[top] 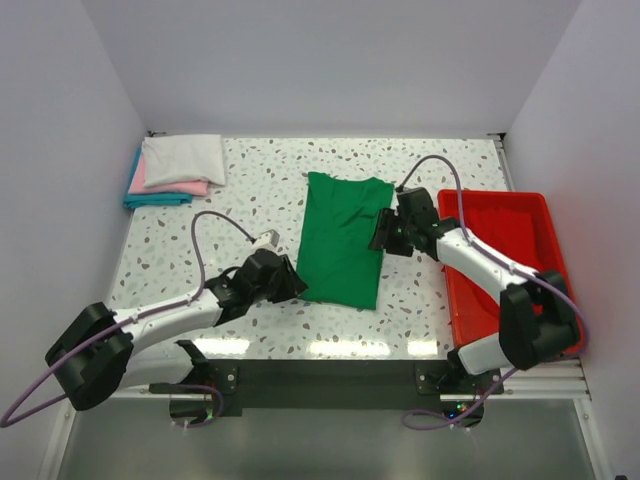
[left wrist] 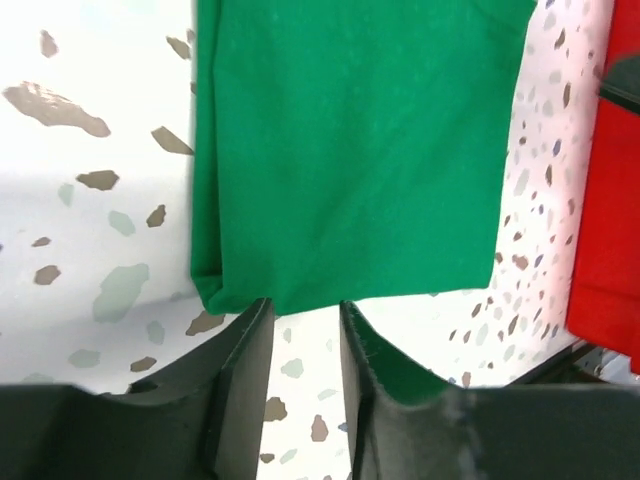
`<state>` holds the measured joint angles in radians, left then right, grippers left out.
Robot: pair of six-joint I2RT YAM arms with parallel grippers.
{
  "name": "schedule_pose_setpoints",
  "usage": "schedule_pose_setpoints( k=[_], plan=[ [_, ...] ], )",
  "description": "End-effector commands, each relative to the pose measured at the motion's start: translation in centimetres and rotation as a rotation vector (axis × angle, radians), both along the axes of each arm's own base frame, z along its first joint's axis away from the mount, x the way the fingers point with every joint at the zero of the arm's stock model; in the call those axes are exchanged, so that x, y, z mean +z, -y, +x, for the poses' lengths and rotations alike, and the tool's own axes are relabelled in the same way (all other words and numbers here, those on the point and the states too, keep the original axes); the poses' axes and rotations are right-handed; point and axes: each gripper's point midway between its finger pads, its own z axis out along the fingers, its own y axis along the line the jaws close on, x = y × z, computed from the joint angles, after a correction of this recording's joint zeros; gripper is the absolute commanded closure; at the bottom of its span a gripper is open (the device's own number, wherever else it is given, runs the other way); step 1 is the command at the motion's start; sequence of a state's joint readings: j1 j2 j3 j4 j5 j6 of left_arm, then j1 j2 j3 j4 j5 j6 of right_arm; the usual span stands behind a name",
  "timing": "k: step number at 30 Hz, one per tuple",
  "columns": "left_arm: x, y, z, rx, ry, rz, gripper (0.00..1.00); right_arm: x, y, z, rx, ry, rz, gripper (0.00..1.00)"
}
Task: Fold and stack the t-shirts
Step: Fold the tshirt
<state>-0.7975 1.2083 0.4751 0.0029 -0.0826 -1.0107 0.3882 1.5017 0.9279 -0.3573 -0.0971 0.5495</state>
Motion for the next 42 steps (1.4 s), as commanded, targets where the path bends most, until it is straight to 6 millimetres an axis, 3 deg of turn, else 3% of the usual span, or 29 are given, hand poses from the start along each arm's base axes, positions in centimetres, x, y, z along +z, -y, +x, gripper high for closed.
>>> schedule_pose_setpoints(
  k=[1, 2, 6, 11, 26, 38, 42],
  plan=[
    [0.6, -2.0, 0.7, 0.057, 0.012, 0.069, 0.61, 1.6, 0.6, -3.0, 0.0, 0.011, -0.033, 0.45],
    [0.3, -2.4, 0.9, 0.062, -0.001, 0.075, 0.58, 2.0, 0.6, -3.9, -0.005, 0.02, -0.024, 0.45],
    [0.1, -1.6, 0.6, -0.003, 0.014, 0.036, 0.41, 0.8, -0.6, -8.0, -0.023, -0.016, 0.01, 0.42],
    [-0.5, -1.4, 0.5, -0.025, 0.004, 0.038, 0.37, -0.6, -0.6, -9.8, -0.082, -0.026, 0.046, 0.41],
    [-3.8, -2.5, 0.2, 0.024, -0.05, 0.079, 0.52, -4.2, -0.4, -11.4, -0.154, -0.095, 0.096, 0.46],
    [-4.4, -3.1, 0.3, 0.047, -0.051, 0.098, 0.55, -5.9, -1.1, -12.5, -0.147, -0.145, 0.132, 0.5],
    [-5.2, -2.8, 0.2, 0.036, -0.063, 0.098, 0.62, -6.6, -1.1, -12.8, -0.152, -0.158, 0.131, 0.51]
  ],
)
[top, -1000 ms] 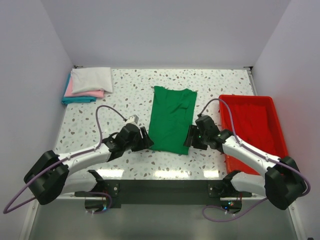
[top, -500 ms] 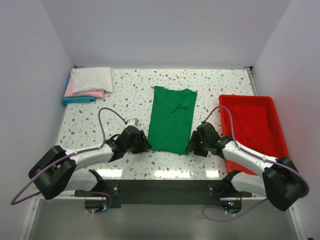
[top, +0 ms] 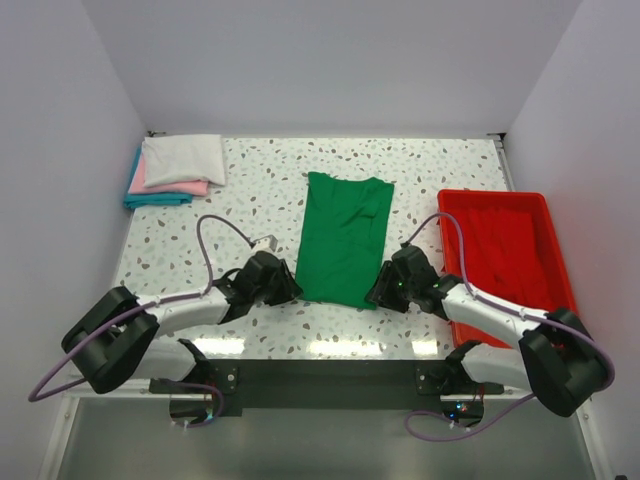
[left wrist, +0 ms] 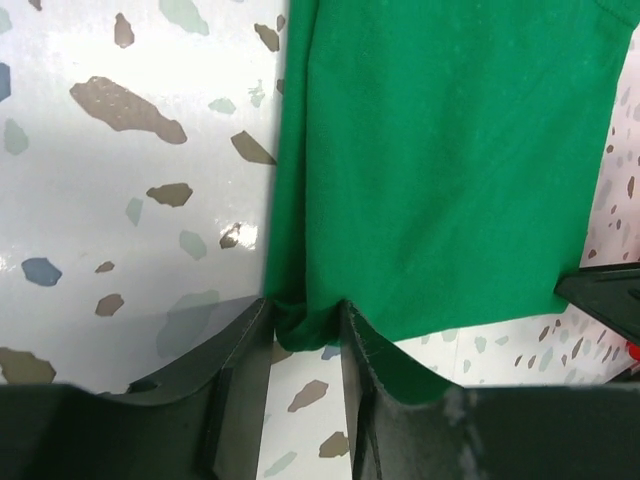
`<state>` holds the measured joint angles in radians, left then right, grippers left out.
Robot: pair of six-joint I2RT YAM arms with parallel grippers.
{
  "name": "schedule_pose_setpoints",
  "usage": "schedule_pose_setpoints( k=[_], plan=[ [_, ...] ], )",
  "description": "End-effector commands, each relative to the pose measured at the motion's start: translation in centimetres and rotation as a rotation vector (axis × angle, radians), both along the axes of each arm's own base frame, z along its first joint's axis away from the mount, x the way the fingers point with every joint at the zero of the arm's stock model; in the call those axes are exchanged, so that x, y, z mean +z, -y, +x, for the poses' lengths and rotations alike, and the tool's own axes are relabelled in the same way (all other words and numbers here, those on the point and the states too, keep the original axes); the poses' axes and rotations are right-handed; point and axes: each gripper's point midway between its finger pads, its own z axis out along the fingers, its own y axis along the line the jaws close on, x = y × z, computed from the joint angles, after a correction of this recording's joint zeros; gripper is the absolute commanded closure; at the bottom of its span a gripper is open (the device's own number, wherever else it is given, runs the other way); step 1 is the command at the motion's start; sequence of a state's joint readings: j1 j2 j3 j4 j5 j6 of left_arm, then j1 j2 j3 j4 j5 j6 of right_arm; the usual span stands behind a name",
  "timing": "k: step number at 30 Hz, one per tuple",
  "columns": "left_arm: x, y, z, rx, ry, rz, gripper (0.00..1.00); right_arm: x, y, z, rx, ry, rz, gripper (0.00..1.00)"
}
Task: Fold and stack the t-shirts
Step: Fold the tshirt
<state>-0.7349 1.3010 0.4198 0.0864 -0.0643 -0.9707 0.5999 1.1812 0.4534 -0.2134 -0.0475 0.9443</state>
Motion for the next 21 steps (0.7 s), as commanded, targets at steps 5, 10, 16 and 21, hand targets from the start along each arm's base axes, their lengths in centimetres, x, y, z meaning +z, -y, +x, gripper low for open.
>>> schedule_pose_setpoints(
  k=[5, 10, 16, 21],
  plan=[
    [-3.2, -1.0, -0.8, -0.008, -0.055, 0.063, 0.78, -2.1, 0.5, -1.2, -0.002, -0.052, -0.024, 0.54],
    [-3.9, -1.5, -2.0, -0.004, -0.079, 0.058, 1.0, -2.5, 0.7, -1.5, 0.042, -0.06, -0.054, 0.78],
    [-3.0, -2.7, -4.5, 0.019, -0.074, 0.062, 1.0, -2.3, 0.6, -3.5, 0.147, -0.077, -0.101, 1.0],
    [-2.6, -4.1, -8.3, 0.032, -0.112, 0.115, 1.0, -2.1, 0.3, -7.7, 0.263, -0.09, -0.154, 1.0]
  ],
)
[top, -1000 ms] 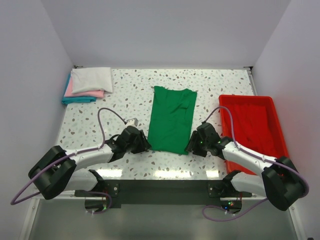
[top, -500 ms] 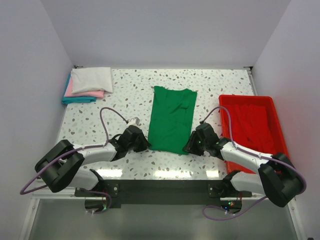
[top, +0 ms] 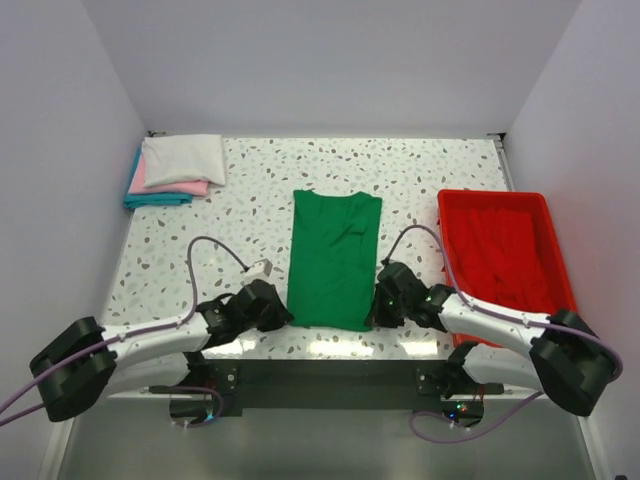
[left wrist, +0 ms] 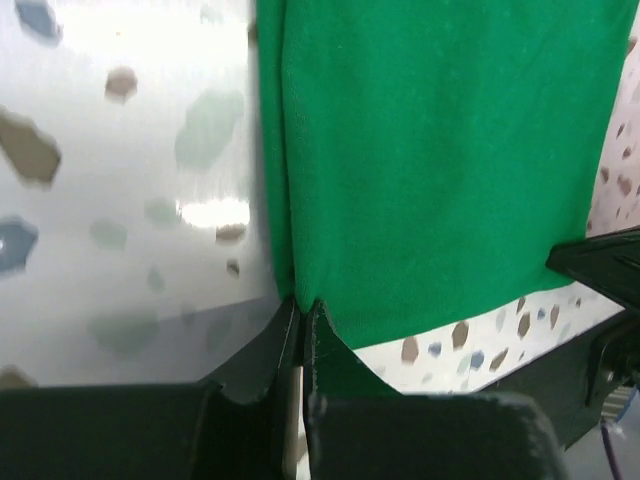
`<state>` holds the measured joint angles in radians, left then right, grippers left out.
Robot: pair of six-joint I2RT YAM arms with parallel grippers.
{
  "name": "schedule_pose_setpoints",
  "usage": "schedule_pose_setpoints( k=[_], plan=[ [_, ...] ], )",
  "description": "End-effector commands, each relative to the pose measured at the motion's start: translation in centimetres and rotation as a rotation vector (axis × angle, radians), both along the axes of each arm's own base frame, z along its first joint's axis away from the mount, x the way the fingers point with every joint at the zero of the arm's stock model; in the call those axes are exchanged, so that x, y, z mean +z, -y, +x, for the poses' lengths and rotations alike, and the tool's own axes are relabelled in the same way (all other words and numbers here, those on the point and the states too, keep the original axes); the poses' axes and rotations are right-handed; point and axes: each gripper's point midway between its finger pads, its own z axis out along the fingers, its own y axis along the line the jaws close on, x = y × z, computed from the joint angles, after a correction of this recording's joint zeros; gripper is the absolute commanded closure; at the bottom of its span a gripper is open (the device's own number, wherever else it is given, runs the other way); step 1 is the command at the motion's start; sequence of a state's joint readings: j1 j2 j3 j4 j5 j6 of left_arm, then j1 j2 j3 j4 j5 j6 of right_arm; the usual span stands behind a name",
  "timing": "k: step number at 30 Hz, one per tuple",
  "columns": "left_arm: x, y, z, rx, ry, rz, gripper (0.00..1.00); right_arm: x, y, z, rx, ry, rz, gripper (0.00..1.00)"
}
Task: Fold and stack the t-shirts
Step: Fold the tshirt
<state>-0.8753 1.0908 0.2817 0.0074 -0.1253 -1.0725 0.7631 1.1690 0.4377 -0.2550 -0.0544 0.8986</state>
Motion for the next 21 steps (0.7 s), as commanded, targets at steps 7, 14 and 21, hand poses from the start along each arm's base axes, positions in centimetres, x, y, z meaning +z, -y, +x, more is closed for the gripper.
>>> schedule_pose_setpoints(
  k=[7, 14, 21],
  plan=[
    [2.2, -3.0, -4.5, 0.072, -0.025, 0.09, 1.0, 1.7, 3.7, -5.0, 0.148, 0.003, -0.194, 1.0],
    [9.0, -1.9, -1.4, 0.092, 0.13, 0.095, 1.0, 7.3, 4.5, -3.2, 0.138, 0.104, -0.246, 1.0],
    [13.5, -1.9, 4.0, 0.095, 0.236, 0.07, 1.0, 11.8, 3.3, 1.3, 0.105, 0.227, -0.268, 1.0]
  ],
)
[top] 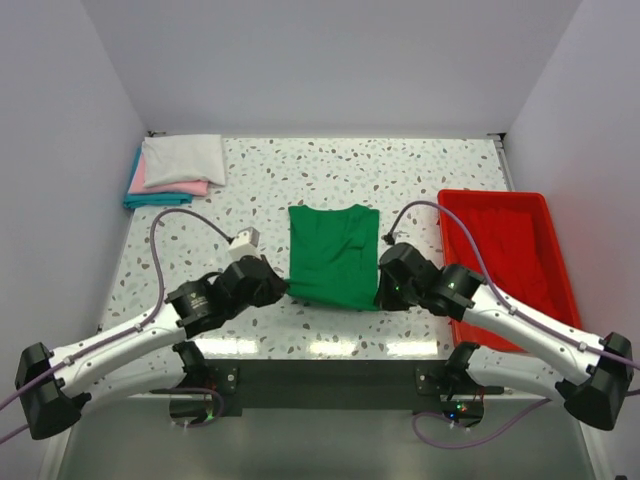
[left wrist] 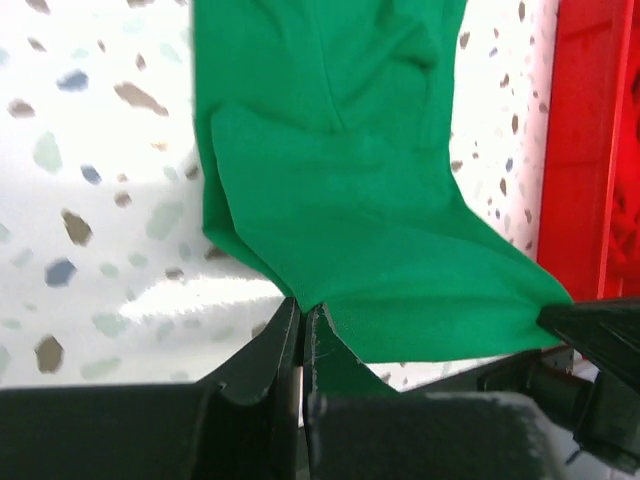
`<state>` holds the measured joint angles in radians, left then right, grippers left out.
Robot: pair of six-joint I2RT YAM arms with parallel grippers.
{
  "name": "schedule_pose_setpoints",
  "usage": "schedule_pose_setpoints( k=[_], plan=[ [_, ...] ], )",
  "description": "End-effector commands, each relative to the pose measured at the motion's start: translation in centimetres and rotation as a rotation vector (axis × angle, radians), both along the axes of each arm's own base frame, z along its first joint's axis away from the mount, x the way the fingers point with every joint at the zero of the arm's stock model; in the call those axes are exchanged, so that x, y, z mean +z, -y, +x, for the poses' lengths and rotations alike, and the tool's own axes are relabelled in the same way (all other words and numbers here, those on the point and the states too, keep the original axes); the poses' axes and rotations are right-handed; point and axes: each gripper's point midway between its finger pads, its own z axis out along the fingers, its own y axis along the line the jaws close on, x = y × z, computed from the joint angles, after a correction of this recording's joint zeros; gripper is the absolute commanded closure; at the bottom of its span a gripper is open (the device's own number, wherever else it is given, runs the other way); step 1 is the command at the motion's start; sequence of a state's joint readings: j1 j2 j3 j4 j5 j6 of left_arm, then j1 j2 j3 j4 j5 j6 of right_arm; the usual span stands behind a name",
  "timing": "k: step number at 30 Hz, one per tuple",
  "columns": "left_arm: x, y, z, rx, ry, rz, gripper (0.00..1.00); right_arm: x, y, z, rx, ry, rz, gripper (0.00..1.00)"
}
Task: Fold and stack the t-shirts
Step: Fold the tshirt
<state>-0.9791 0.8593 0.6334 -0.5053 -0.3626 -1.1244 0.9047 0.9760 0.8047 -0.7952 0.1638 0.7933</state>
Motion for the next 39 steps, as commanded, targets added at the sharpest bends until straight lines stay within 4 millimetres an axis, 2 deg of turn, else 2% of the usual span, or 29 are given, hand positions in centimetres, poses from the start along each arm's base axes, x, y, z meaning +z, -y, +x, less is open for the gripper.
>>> schedule_pose_setpoints(
  k=[1, 4, 6, 7, 8, 10, 14, 15, 16, 17, 18, 19, 20, 21, 22, 23, 24, 25, 26, 28, 30, 31, 32, 33, 34, 35, 37, 38, 39],
  plan=[
    [2.2, -1.3, 3.6, -0.005, 0.099, 0.06, 1.0, 1.4, 1.6, 2.3, -0.018, 0.057, -0.106, 1.0],
    [4.0, -1.1, 6.3, -0.017, 0.144, 0.071, 1.0, 2.8, 2.1, 5.9, -0.08, 0.076, -0.054, 1.0],
    [5.0, -1.1, 8.3, -0.021, 0.177, 0.054, 1.0, 4.4, 1.6, 8.1, -0.076, 0.123, -0.031, 1.0],
    [5.2, -0.7, 9.4, -0.027, 0.178, 0.049, 1.0, 4.0, 1.8, 9.3, -0.096, 0.111, -0.049, 1.0],
    [6.1, -0.1, 10.6, -0.035, 0.21, 0.016, 1.0, 4.4, 1.5, 10.4, -0.102, 0.13, -0.032, 1.0],
    [6.5, 0.4, 13.3, -0.03, 0.212, 0.012, 1.0, 5.2, 0.7, 12.2, -0.097, 0.142, 0.014, 1.0],
    [7.8, 1.7, 18.7, 0.003, 0.251, -0.051, 1.0, 5.0, 0.8, 18.6, -0.168, 0.144, 0.045, 1.0],
    [6.2, 1.8, 20.3, 0.013, 0.229, -0.041, 1.0, 4.5, 0.8, 19.8, -0.18, 0.14, 0.049, 1.0],
    [7.2, 2.0, 21.9, 0.025, 0.249, -0.054, 1.0, 4.3, 1.1, 21.2, -0.194, 0.13, 0.071, 1.0],
    [6.6, 2.1, 23.1, 0.034, 0.236, -0.052, 1.0, 5.1, 0.6, 23.1, -0.198, 0.148, 0.091, 1.0],
    [5.2, 2.3, 25.2, 0.031, 0.213, -0.044, 1.0, 3.0, 0.7, 24.5, -0.211, 0.112, 0.063, 1.0],
    [4.5, 2.1, 26.4, 0.038, 0.208, -0.032, 1.0, 2.2, 1.3, 26.0, -0.237, 0.101, 0.056, 1.0],
    [4.4, 2.5, 28.0, 0.031, 0.228, -0.05, 0.96, 3.1, 0.7, 27.6, -0.23, 0.117, 0.092, 0.96],
    [1.5, 1.9, 29.6, 0.022, 0.181, -0.036, 0.85, 0.5, 0.8, 28.8, -0.23, 0.071, 0.071, 0.78],
    [2.3, 2.0, 31.3, 0.022, 0.201, -0.054, 0.76, 0.0, 1.5, 29.9, -0.25, 0.064, 0.057, 0.64],
    [1.9, 1.5, 32.3, 0.033, 0.2, -0.063, 0.61, 0.9, 2.0, 31.7, -0.272, 0.104, 0.044, 0.52],
    [1.3, 0.4, 33.5, 0.051, 0.201, -0.073, 0.55, 0.4, 2.4, 32.7, -0.277, 0.098, 0.032, 0.33],
    [1.7, -0.1, 34.1, 0.056, 0.218, -0.088, 0.5, -0.9, 3.2, 33.7, -0.295, 0.074, 0.021, 0.29],
    [2.1, -0.6, 34.5, 0.065, 0.228, -0.103, 0.44, 0.0, 3.3, 34.7, -0.304, 0.093, 0.013, 0.28],
    [3.0, -1.9, 34.5, 0.081, 0.24, -0.109, 0.38, 0.6, 3.6, 34.8, -0.287, 0.087, -0.009, 0.28],
    [3.6, -3.1, 33.8, 0.107, 0.248, -0.06, 0.35, 0.5, 3.6, 33.9, -0.286, 0.098, -0.028, 0.28],
    [2.8, -3.4, 33.1, 0.11, 0.212, -0.039, 0.34, 2.0, 2.9, 33.2, -0.275, 0.136, -0.027, 0.29],
    [2.4, -3.6, 32.5, 0.11, 0.192, -0.032, 0.34, 0.5, 3.0, 31.7, -0.271, 0.11, -0.061, 0.3],
    [1.5, -3.2, 31.3, 0.081, 0.162, -0.041, 0.33, 0.5, 2.8, 31.0, -0.272, 0.116, -0.07, 0.3],
    [1.1, -2.9, 30.5, 0.057, 0.15, -0.045, 0.31, 0.2, 1.5, 30.1, -0.245, 0.124, -0.071, 0.31],
    [0.7, -2.4, 29.9, 0.028, 0.146, -0.052, 0.24, -0.7, 1.5, 28.6, -0.237, 0.107, -0.092, 0.31],
    [-0.7, -1.7, 27.6, -0.023, 0.114, -0.028, 0.19, -1.4, 0.6, 27.2, -0.221, 0.121, -0.12, 0.31],
    [-1.1, -1.6, 27.0, -0.031, 0.102, -0.017, 0.18, -2.5, 0.8, 25.8, -0.215, 0.103, -0.132, 0.31],
    [-2.1, -1.5, 26.0, -0.047, 0.082, -0.002, 0.17, -3.0, 1.0, 25.4, -0.219, 0.097, -0.141, 0.32]
  ],
)
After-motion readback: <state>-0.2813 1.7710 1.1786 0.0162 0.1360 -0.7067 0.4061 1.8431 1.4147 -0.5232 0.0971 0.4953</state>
